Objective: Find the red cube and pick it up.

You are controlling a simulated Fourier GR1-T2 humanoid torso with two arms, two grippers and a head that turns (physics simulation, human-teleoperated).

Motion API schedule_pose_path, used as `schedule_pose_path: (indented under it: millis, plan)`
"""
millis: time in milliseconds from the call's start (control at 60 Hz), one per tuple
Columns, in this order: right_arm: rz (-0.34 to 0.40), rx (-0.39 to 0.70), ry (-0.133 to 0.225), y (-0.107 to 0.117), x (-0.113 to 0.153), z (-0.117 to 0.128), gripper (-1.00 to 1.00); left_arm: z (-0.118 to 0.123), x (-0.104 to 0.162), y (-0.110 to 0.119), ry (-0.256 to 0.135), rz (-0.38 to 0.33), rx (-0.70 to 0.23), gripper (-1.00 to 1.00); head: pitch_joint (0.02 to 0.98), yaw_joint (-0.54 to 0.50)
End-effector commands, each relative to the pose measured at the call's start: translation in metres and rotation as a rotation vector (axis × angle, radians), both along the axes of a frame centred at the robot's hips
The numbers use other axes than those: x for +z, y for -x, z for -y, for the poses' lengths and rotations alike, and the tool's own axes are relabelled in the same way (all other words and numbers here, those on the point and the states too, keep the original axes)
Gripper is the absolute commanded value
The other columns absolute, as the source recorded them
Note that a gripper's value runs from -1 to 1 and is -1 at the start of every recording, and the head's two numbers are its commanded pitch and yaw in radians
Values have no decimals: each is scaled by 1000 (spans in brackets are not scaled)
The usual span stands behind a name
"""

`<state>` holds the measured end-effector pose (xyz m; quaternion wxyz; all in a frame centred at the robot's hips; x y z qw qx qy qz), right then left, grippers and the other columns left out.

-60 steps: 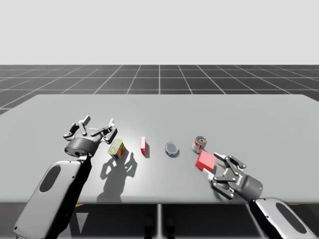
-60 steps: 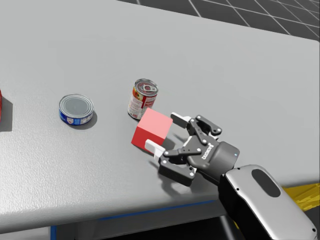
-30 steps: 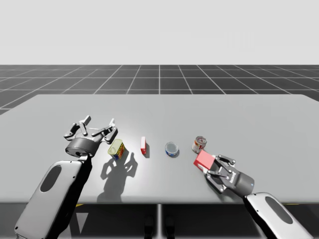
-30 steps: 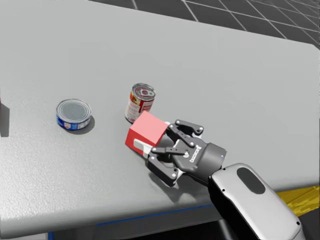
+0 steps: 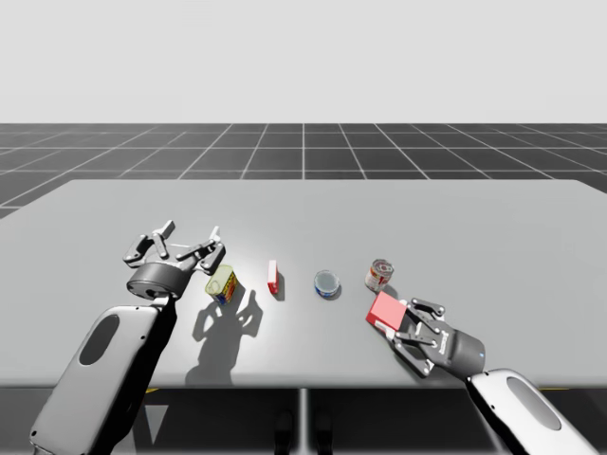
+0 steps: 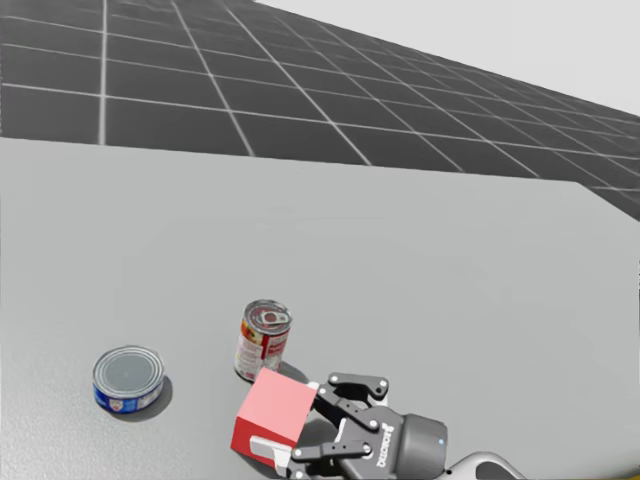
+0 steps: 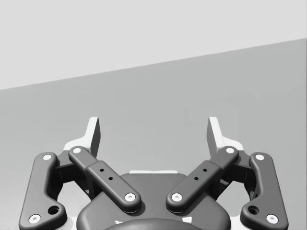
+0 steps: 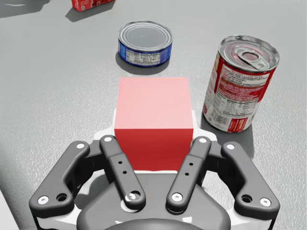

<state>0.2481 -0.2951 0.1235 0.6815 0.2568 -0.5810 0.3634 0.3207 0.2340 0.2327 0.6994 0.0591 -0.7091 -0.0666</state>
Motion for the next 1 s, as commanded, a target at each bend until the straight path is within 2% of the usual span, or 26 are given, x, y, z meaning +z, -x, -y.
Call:
schedule_pose_path:
  millis: [17,217,300,483,783,900,1000]
  plan:
    - [-10,-115,25,3,-14,6,1000,0,-1,0,-1,-2,0,-1000,547,-438]
    - [5,-123,18,6,-11,7,1000,0,-1,0,1,-1,2,-1000,499,-439]
    - [22,-125,12,8,-2,7,1000,-1,0,1,2,1,2,-1000,494,-439]
    - [124,-154,25,12,37,4,1000,-2,0,0,6,3,4,-1000,485,-433]
    - [292,-229,6,19,107,3,1000,-2,1,0,7,4,5,-1000,482,-438]
    - [352,-333,-9,16,133,3,1000,-2,1,0,7,4,5,-1000,474,-442]
    - [386,-425,-47,11,155,0,1000,-2,1,0,7,4,5,-1000,468,-447]
